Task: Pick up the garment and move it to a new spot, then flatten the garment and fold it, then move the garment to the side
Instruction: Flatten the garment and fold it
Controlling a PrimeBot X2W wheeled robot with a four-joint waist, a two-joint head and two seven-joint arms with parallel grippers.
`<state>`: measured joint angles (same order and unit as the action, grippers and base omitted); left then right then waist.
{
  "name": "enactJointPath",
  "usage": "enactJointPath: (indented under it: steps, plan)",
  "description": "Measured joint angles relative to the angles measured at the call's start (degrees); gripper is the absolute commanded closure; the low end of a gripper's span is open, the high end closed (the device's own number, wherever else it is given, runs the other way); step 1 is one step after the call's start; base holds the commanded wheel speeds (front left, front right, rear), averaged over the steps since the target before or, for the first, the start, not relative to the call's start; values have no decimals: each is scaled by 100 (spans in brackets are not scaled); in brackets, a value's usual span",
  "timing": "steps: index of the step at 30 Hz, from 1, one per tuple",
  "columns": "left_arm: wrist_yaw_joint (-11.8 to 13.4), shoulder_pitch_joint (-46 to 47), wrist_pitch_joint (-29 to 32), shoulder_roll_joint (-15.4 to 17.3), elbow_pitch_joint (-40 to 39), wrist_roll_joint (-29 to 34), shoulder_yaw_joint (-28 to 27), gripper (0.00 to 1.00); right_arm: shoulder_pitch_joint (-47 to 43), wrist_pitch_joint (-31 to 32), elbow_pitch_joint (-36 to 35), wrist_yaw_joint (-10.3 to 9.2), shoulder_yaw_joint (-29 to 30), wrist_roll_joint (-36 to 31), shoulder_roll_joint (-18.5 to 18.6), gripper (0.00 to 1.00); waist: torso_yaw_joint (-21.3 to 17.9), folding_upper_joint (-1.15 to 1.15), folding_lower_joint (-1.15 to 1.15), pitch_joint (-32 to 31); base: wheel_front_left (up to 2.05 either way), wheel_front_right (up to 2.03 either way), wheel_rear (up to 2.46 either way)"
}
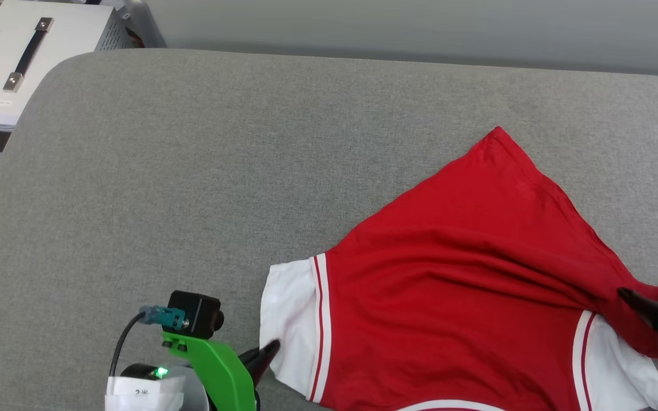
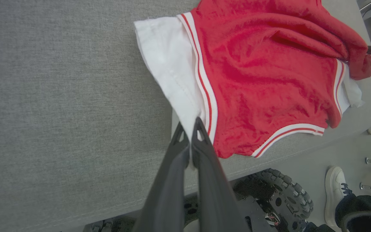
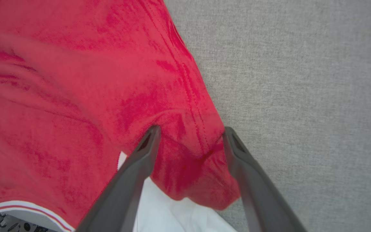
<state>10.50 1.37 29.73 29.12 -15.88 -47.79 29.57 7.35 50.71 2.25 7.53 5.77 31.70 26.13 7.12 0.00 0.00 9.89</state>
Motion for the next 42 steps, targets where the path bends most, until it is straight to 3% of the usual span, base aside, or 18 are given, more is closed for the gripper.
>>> enactJointPath:
  steps: [5,10,22,32,42]
  plan:
    - [-75,87,-44,-19,-75,-16,-1,100,642,389,-431,0,-185,96,289,0,106,0,0,194,0,0,0]
    - [-127,241,-97,-37,-138,1,8,100,1583,826,-582,0,-425,105,354,0,246,0,0,472,0,0,0]
    - [-374,615,-249,-291,-70,37,153,100,3470,1391,432,0,-1099,-347,475,0,814,0,0,1279,0,0,0]
    - [-481,790,-371,-461,29,104,278,100,4073,1381,1199,0,-1527,-550,687,0,1362,0,1,1747,0,0,0]
    - [-567,807,-423,-547,97,100,338,100,4122,1370,1311,0,-1848,-538,1015,0,1653,0,1,2014,0,0,0]
